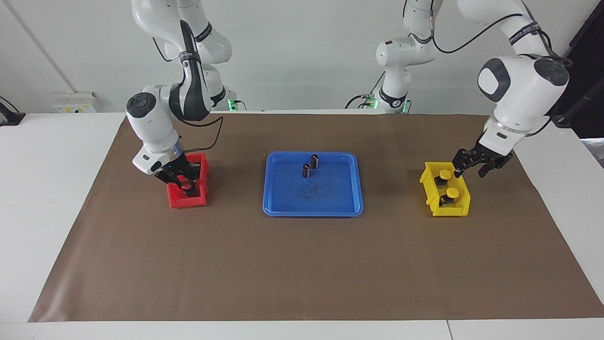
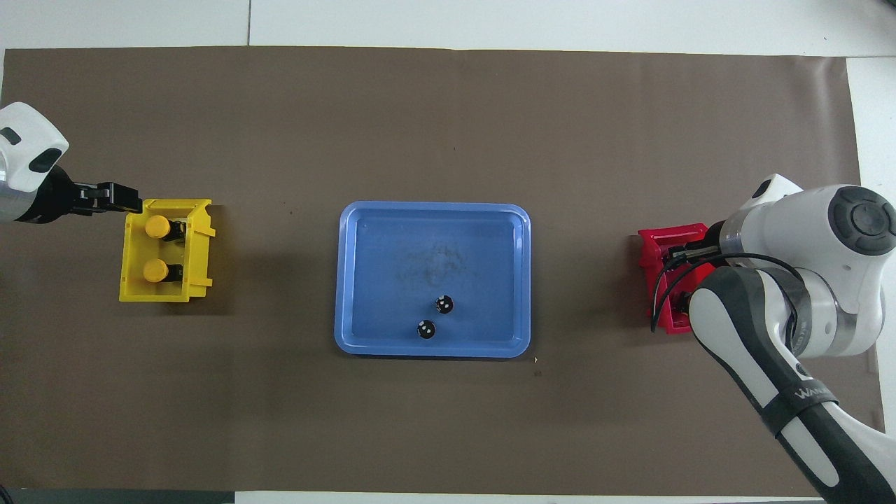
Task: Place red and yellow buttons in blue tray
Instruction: 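Lift the red button with the right gripper while the left gripper reaches yellow, then place the red button in the blue tray with the right gripper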
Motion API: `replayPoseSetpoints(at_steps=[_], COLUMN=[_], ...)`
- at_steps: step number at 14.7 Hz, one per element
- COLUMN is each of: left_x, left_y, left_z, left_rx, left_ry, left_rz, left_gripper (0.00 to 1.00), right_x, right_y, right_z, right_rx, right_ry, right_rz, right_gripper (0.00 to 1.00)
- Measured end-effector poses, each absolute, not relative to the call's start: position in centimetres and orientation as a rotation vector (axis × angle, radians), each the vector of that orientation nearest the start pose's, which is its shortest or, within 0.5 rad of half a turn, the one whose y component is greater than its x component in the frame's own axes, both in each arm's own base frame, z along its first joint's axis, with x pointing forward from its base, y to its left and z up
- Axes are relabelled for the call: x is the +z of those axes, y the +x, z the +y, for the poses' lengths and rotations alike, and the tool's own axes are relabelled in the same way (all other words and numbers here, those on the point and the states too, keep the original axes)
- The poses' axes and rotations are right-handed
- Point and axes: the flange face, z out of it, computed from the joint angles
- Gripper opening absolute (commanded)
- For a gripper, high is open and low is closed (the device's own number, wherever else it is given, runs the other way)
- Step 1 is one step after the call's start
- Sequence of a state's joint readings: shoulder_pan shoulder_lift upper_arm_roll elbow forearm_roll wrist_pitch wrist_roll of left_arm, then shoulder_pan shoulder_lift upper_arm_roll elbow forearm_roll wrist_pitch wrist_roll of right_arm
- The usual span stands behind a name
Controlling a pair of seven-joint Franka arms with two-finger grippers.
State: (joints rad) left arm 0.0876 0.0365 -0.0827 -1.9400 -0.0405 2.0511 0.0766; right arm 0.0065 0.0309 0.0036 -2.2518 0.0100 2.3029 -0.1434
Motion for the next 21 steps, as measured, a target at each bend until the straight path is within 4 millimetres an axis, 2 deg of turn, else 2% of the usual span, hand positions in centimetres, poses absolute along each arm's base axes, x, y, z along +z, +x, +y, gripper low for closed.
replayPoseSetpoints(at_steps=[3, 7, 10, 12, 14, 17, 21], left_x=[45.4, 42.9, 41.9, 41.5, 41.1, 39.9, 38.4], left_y=[57.4, 57.1, 57.4, 57.5, 57.6, 57.7, 57.6], left_z=[0.3, 0.3, 0.3, 0.1, 0.1, -0.1, 0.0], left_rx=[-0.155, -0.172, -0.166, -0.165, -0.168, -0.173, -0.16], left_ry=[-3.175, -3.174, -3.176, -3.177, -3.177, -3.178, -3.179], left_rz=[0.002, -0.053, -0.073, -0.082, -0.084, -0.084, -0.091], left_gripper=[0.73, 0.72, 0.7, 0.7, 0.7, 0.7, 0.69], right_x=[37.8, 43.7, 48.5, 50.2, 50.2, 48.5, 46.6], right_y=[53.8, 56.3, 58.2, 59.3, 59.6, 59.3, 57.5], right_z=[0.7, 1.1, 3.6, 7.3, 12.4, 20.1, 28.1], right_rx=[0.018, 0.074, 0.101, 0.068, 0.035, -0.036, -0.063], right_ry=[-3.124, -3.149, -3.149, -3.156, -3.154, -3.135, -3.122], right_rz=[-0.239, -0.286, -0.321, -0.271, -0.175, -0.09, 0.016], right_gripper=[0.2, 0.2, 0.2, 0.21, 0.21, 0.21, 0.21])
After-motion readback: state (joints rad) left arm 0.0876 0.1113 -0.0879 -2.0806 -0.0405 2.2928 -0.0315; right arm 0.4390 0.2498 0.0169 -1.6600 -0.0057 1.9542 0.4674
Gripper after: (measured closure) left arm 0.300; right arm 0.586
